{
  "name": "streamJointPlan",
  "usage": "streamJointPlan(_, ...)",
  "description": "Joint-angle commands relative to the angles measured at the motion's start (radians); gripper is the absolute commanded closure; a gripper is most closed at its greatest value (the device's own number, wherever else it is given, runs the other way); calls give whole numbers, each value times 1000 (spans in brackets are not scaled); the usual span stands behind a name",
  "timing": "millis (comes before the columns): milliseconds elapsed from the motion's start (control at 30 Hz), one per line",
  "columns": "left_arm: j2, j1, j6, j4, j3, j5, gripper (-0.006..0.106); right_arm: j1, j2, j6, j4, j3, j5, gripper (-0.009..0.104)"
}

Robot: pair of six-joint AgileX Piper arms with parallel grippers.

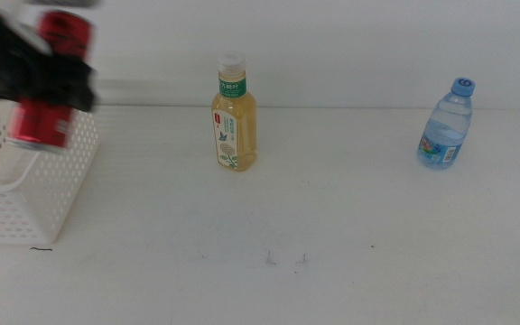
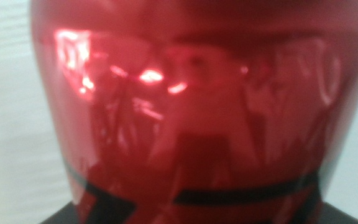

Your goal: Use arms to grab the bottles and put them into the dustbin to the left of the table.

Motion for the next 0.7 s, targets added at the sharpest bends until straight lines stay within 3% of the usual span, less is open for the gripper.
streamJointPlan(0, 72, 109, 10, 24, -124, 108, 100, -8, -5, -7, -5, 2, -10, 3)
streamJointPlan(200, 262, 278, 35, 19, -299, 152, 100, -8, -5, -7, -5, 2, -10, 3)
streamJointPlan(433, 420, 306, 35, 141, -333, 107, 98, -8, -5, -7, -5, 2, -10, 3)
streamJointPlan(533, 461, 306, 35, 146, -333, 80, 89, -8, -5, -7, -5, 2, -10, 3)
streamJointPlan(600, 479, 306, 35, 150, -333, 80, 79, -8, -5, -7, -5, 2, -10, 3)
streamJointPlan(667, 485, 306, 35, 161, -330, 80, 61, -8, -5, -7, -5, 2, -10, 3)
